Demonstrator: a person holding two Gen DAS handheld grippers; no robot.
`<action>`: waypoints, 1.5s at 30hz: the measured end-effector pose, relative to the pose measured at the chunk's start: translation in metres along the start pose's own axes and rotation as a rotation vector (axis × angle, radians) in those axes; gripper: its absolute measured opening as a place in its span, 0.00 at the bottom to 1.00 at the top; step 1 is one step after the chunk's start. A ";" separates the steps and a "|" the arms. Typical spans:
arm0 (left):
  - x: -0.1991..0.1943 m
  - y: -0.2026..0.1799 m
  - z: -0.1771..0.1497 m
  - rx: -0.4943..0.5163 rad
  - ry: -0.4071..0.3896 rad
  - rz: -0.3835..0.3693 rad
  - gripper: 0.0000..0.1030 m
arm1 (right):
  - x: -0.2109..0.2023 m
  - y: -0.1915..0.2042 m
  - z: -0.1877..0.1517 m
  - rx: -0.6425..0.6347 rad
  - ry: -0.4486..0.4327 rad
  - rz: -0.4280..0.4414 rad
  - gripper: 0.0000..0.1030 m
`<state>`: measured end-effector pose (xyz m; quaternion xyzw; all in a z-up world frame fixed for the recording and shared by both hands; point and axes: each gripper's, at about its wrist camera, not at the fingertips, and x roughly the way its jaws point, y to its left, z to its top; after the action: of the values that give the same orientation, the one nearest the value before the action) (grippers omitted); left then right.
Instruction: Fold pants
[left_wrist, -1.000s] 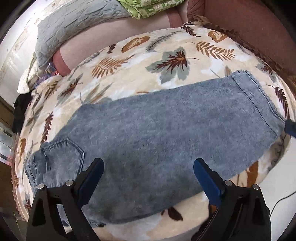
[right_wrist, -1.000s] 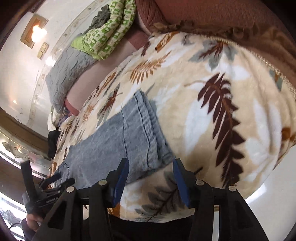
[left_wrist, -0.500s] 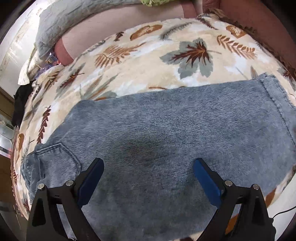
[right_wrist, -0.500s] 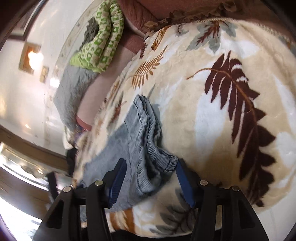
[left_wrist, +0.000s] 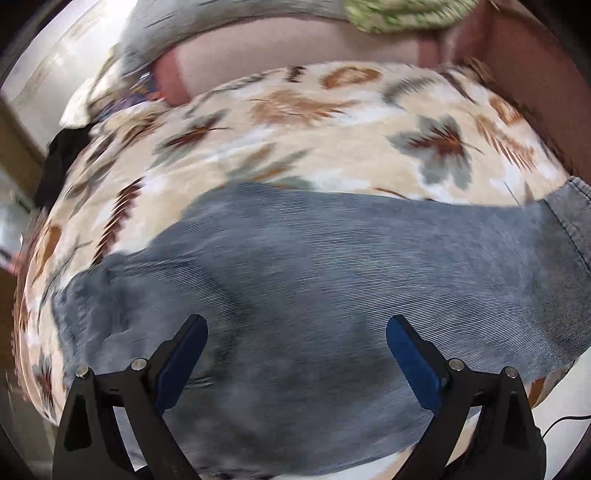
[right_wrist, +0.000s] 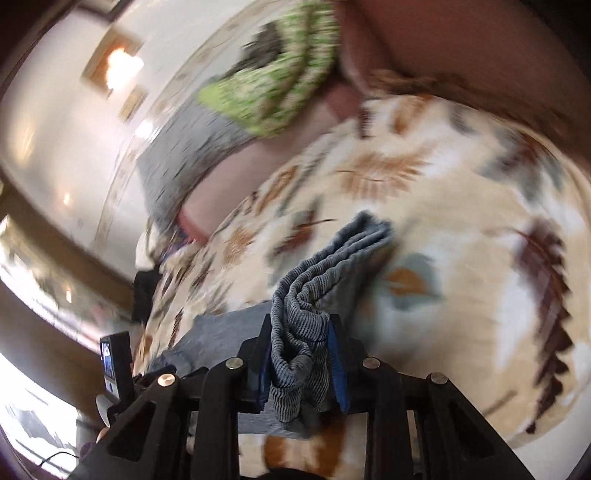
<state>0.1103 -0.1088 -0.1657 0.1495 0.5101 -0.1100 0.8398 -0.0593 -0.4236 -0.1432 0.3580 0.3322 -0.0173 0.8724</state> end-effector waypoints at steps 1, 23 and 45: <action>-0.004 0.013 -0.003 -0.022 -0.008 0.000 0.95 | 0.008 0.024 0.000 -0.048 0.021 -0.002 0.27; -0.031 0.050 -0.036 -0.055 -0.116 -0.015 0.95 | 0.119 0.119 -0.033 -0.239 0.275 -0.019 0.43; -0.066 0.213 -0.107 -0.357 -0.090 0.146 0.95 | 0.122 0.192 -0.070 -0.415 0.341 0.085 0.45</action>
<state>0.0642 0.1301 -0.1242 0.0295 0.4712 0.0367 0.8808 0.0479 -0.2111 -0.1340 0.1827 0.4554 0.1484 0.8586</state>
